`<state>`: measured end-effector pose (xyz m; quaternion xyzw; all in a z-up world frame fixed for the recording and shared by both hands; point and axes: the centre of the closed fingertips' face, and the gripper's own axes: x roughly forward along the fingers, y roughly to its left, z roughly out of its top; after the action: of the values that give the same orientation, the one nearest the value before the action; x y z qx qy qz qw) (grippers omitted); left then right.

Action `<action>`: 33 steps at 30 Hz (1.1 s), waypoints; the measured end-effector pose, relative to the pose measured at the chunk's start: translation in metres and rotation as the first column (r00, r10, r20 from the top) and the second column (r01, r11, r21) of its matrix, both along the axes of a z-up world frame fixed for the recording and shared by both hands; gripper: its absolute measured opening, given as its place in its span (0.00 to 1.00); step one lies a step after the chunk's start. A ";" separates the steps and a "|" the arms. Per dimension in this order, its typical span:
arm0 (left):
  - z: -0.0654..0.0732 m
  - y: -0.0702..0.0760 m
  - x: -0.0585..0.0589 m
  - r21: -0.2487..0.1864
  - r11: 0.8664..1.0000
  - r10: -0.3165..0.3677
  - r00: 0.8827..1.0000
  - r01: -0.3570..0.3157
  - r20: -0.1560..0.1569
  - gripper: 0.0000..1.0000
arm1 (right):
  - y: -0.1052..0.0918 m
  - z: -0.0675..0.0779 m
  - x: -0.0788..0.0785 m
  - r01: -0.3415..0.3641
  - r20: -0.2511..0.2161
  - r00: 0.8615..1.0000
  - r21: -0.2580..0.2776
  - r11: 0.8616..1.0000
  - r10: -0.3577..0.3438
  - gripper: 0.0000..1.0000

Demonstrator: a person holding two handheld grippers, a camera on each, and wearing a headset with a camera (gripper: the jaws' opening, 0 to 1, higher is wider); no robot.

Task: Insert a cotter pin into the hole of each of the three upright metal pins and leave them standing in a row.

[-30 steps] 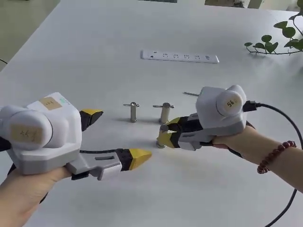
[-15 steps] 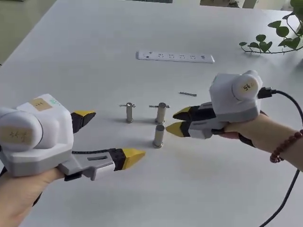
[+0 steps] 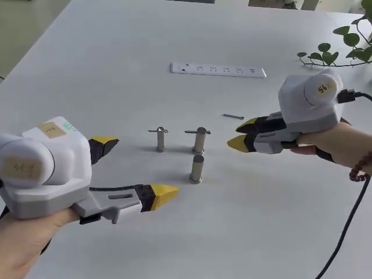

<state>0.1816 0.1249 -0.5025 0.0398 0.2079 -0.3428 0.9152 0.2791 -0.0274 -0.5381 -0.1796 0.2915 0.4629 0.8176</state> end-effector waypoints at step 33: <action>-0.019 0.010 0.020 0.029 0.999 0.014 1.000 -0.014 0.000 0.77 | -0.039 -0.051 0.105 0.116 -0.067 0.990 -0.149 0.982 -0.127 0.09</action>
<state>0.2012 0.1347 -0.5215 0.0515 0.2133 -0.3332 0.9170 0.3842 -0.0666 -0.5894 -0.2028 0.3658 0.3961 0.8174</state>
